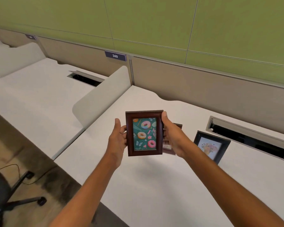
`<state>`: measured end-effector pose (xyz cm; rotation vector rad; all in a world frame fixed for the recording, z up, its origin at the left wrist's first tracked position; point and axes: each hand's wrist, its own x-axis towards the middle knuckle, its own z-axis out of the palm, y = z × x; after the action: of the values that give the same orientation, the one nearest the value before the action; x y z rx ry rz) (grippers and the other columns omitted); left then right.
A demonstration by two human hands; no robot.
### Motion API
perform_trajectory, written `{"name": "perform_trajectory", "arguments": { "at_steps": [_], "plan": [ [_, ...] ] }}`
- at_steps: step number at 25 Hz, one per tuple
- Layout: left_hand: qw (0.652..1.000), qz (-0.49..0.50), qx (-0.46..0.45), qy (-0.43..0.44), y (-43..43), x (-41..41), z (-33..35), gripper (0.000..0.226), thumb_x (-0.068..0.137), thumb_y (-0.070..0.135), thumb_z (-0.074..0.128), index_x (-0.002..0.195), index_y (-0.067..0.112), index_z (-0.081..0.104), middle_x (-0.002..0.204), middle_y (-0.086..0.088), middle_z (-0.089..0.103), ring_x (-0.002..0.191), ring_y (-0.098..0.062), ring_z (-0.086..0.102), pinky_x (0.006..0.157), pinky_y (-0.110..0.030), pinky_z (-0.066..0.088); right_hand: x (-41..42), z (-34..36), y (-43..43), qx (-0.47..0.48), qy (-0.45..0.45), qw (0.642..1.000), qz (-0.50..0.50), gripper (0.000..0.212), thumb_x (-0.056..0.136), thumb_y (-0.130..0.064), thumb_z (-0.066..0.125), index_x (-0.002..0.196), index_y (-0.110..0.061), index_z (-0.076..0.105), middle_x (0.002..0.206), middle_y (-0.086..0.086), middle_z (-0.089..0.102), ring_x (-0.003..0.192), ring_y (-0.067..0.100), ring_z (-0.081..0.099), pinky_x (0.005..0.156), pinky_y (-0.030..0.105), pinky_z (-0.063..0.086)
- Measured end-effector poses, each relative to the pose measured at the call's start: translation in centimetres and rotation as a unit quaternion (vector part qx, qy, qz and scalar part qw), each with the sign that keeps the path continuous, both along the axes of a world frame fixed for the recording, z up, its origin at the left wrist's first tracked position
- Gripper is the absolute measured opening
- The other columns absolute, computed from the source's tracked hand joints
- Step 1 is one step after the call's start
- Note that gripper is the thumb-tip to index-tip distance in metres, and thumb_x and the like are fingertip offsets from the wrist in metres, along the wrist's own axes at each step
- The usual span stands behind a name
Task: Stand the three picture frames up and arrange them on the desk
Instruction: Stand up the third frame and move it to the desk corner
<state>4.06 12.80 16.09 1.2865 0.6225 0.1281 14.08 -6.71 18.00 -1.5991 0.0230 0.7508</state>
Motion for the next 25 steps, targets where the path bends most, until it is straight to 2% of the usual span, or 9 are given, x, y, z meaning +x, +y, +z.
{"name": "perform_trajectory", "arguments": {
  "at_steps": [2,5,9,12,15,17,19,22,25],
  "plan": [
    [1.000,0.010,-0.003,-0.019,2.3,1.1,0.8,0.081,0.103,0.077,0.029,0.132,0.017,0.074,0.124,-0.012,0.082,0.123,-0.035,0.074,0.116,-0.055,0.050,1.4,1.3,2.4,0.008,-0.015,1.000,0.012,0.080,0.094,-0.089,0.035,0.126,-0.029,0.077,0.123,0.004,0.081,0.115,0.025,0.076,0.095,0.043,0.060],
    [0.999,0.007,-0.011,-0.043,6.0,3.9,1.5,0.085,0.102,0.079,0.028,0.138,0.016,0.072,0.129,-0.013,0.080,0.127,-0.034,0.073,0.117,-0.054,0.050,4.4,2.7,6.3,0.002,-0.047,0.999,0.018,0.080,0.095,-0.089,0.032,0.122,-0.030,0.079,0.117,0.002,0.084,0.112,0.024,0.078,0.101,0.046,0.058],
    [0.999,0.001,-0.010,-0.050,10.8,9.5,2.0,0.084,0.102,0.078,0.027,0.137,0.018,0.072,0.129,-0.011,0.080,0.126,-0.031,0.074,0.113,-0.048,0.053,9.8,3.7,11.4,-0.003,-0.063,0.998,0.011,0.094,0.091,-0.094,0.023,0.122,-0.027,0.080,0.112,0.002,0.085,0.110,0.024,0.079,0.095,0.043,0.057],
    [0.999,-0.024,0.006,-0.044,13.6,14.2,1.4,0.081,0.102,0.078,0.029,0.135,0.019,0.074,0.128,-0.008,0.081,0.125,-0.030,0.074,0.111,-0.045,0.054,14.5,3.4,14.2,-0.009,-0.048,0.999,0.001,0.097,0.085,-0.099,0.025,0.127,-0.029,0.077,0.115,0.002,0.084,0.113,0.026,0.078,0.089,0.044,0.057],
    [0.998,-0.040,0.028,-0.036,15.6,19.3,0.1,0.080,0.097,0.082,0.039,0.135,0.022,0.075,0.126,-0.004,0.082,0.122,-0.026,0.076,0.112,-0.045,0.055,19.3,2.3,16.6,-0.019,-0.015,1.000,-0.005,0.100,0.078,-0.104,0.030,0.126,-0.030,0.078,0.122,0.005,0.082,0.116,0.031,0.075,0.099,0.052,0.056],
    [0.998,-0.052,0.028,-0.037,16.7,22.5,-0.5,0.082,0.091,0.086,0.045,0.134,0.024,0.076,0.125,-0.002,0.082,0.119,-0.023,0.078,0.113,-0.046,0.055,22.2,1.6,18.0,-0.023,0.004,0.999,-0.024,0.103,0.076,-0.105,0.032,0.127,-0.028,0.077,0.127,0.009,0.079,0.120,0.035,0.072,0.108,0.061,0.050],
    [0.998,-0.055,0.022,-0.036,17.8,25.7,-1.5,0.083,0.089,0.088,0.045,0.134,0.025,0.076,0.124,0.000,0.083,0.118,-0.022,0.078,0.113,-0.046,0.055,25.3,0.9,19.4,-0.030,0.016,0.999,-0.035,0.105,0.075,-0.105,0.033,0.129,-0.027,0.076,0.130,0.010,0.076,0.123,0.037,0.069,0.111,0.067,0.046],
    [0.998,-0.050,0.017,-0.032,19.7,30.3,-3.3,0.081,0.094,0.086,0.039,0.135,0.026,0.075,0.125,0.001,0.082,0.119,-0.021,0.078,0.113,-0.047,0.055,29.9,-0.8,21.2,-0.038,0.018,0.999,-0.023,0.106,0.075,-0.104,0.034,0.131,-0.024,0.076,0.131,0.011,0.077,0.124,0.036,0.069,0.107,0.061,0.049],
    [0.999,-0.031,-0.018,-0.027,21.5,34.3,-5.4,0.081,0.099,0.083,0.035,0.141,0.023,0.070,0.127,-0.002,0.082,0.122,-0.027,0.076,0.109,-0.048,0.057,34.1,-2.8,22.9,-0.044,0.006,0.999,-0.025,0.096,0.085,-0.097,0.036,0.131,-0.022,0.075,0.129,0.011,0.078,0.122,0.033,0.071,0.104,0.052,0.053]
  ]
}}
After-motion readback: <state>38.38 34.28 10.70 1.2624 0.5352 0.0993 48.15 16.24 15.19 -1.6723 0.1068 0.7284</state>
